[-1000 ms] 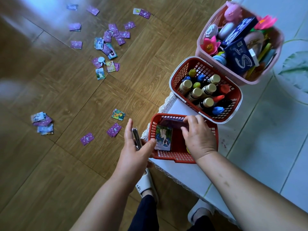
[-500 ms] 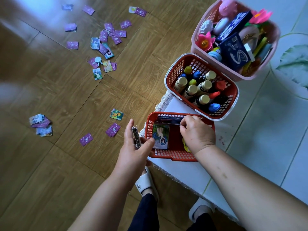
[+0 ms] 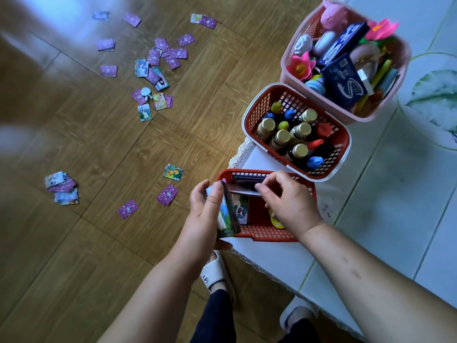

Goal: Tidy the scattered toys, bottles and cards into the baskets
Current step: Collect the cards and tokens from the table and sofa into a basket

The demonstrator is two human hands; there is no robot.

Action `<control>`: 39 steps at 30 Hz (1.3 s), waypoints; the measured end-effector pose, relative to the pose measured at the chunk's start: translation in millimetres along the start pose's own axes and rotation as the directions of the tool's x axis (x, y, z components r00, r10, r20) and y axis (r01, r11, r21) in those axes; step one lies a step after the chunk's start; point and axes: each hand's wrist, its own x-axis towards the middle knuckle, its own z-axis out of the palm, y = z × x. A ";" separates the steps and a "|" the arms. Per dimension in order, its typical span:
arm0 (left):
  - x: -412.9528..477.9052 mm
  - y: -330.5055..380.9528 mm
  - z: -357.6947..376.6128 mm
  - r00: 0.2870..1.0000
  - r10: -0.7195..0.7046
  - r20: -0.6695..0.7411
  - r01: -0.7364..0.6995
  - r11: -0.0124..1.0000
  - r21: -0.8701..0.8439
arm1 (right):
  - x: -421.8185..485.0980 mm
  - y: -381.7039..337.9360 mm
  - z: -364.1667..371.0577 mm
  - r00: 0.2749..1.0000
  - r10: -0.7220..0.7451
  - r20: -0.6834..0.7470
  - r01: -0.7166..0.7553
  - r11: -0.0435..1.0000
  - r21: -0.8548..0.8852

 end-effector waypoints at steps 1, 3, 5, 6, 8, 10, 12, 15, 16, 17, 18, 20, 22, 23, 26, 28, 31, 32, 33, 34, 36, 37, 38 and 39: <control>0.6 0.6 1.2 1.000 -0.011 0.015 0.011 1.000 0.020 | -3.6 -7.6 -3.8 0.989 0.051 0.139 -0.073 0.984 0.163; 1.7 1.1 5.5 0.999 -0.028 0.036 0.026 0.998 0.053 | -11.4 -19.9 -5.3 0.898 0.065 0.435 -0.252 0.886 0.389; 1.2 2.3 11.2 0.997 -0.052 0.064 0.048 0.996 0.075 | -18.9 -26.1 1.4 0.823 0.031 0.568 -0.289 0.882 0.372; 1.3 2.3 13.8 0.994 -0.068 0.083 0.061 0.995 0.082 | -21.1 -25.8 5.8 0.816 0.031 0.577 -0.268 0.905 0.330; 1.5 0.6 15.8 0.992 -0.083 0.099 0.072 0.991 0.110 | -21.5 -16.8 10.5 0.824 0.075 0.561 -0.271 0.923 0.274; 3.6 -1.0 11.8 0.997 -0.059 0.049 0.050 0.985 0.163 | -19.9 -5.7 4.8 0.826 0.143 0.545 -0.350 0.888 0.297; 8.7 -2.5 4.5 0.997 -0.057 -0.045 0.063 0.988 0.139 | -18.5 2.0 -9.7 0.846 0.227 0.483 -0.451 0.789 0.418; 18.7 1.5 2.5 0.965 -0.260 -0.007 0.251 0.936 -0.246 | -19.5 11.6 -33.2 0.853 0.332 0.402 -0.522 0.572 0.633; 21.9 3.8 6.0 0.946 -0.321 0.050 0.317 0.875 -0.367 | -20.7 12.9 -39.3 0.837 0.365 0.408 -0.547 0.515 0.660; 25.0 5.5 10.6 0.926 -0.364 0.098 0.370 0.826 -0.425 | -21.5 14.2 -44.0 0.816 0.390 0.426 -0.576 0.488 0.656; 28.5 6.0 16.2 0.912 -0.391 0.121 0.403 0.802 -0.442 | -22.8 14.5 -47.6 0.789 0.413 0.455 -0.614 0.493 0.616; 34.3 7.7 28.8 0.899 -0.425 0.104 0.423 0.784 -0.454 | -26.6 13.2 -51.5 0.722 0.440 0.534 -0.685 0.563 0.462; 42.7 8.0 35.3 0.896 -0.439 0.065 0.415 0.777 -0.473 | -27.9 9.4 -49.8 0.656 0.454 0.602 -0.720 0.616 0.320; 46.8 8.3 35.8 0.898 -0.437 0.052 0.404 0.774 -0.488 | -26.8 10.1 -46.2 0.638 0.467 0.612 -0.720 0.643 0.260; 55.9 11.4 32.4 0.913 -0.403 0.061 0.381 0.793 -0.476 | -21.8 12.3 -33.8 0.600 0.511 0.615 -0.715 0.688 0.126; 57.7 16.2 28.0 0.922 -0.381 0.071 0.372 0.817 -0.441 | -18.3 14.6 -25.5 0.585 0.514 0.627 -0.717 0.689 0.105; 58.0 25.4 21.5 0.927 -0.360 0.101 0.368 0.833 -0.413 | -12.1 15.1 -11.4 0.617 0.527 0.585 -0.731 0.659 0.178; 58.5 27.7 20.2 0.928 -0.355 0.114 0.370 0.836 -0.406 | -9.5 15.0 -6.0 0.642 0.536 0.548 -0.726 0.655 0.210; 61.0 29.9 18.5 0.929 -0.349 0.121 0.368 0.844 -0.390 | -5.2 15.4 0.1 0.670 0.544 0.506 -0.713 0.660 0.235; 61.5 31.6 17.3 0.930 -0.344 0.131 0.368 0.850 -0.376 | -2.1 15.4 5.9 0.697 0.550 0.461 -0.695 0.676 0.244; 61.5 34.8 13.9 0.934 -0.328 0.143 0.357 0.872 -0.335 | 2.7 14.2 18.9 0.745 0.552 0.376 -0.654 0.716 0.245; 61.5 35.9 12.0 0.940 -0.311 0.139 0.339 0.887 -0.312 | 4.5 12.9 25.1 0.757 0.557 0.341 -0.644 0.725 0.244; 61.8 36.1 9.4 0.950 -0.289 0.122 0.312 0.905 -0.289 | 6.2 11.8 32.6 0.766 0.562 0.313 -0.637 0.732 0.244; 61.0 35.8 6.1 0.962 -0.259 0.090 0.274 0.923 -0.269 | 6.8 9.8 38.8 0.775 0.563 0.288 -0.627 0.742 0.236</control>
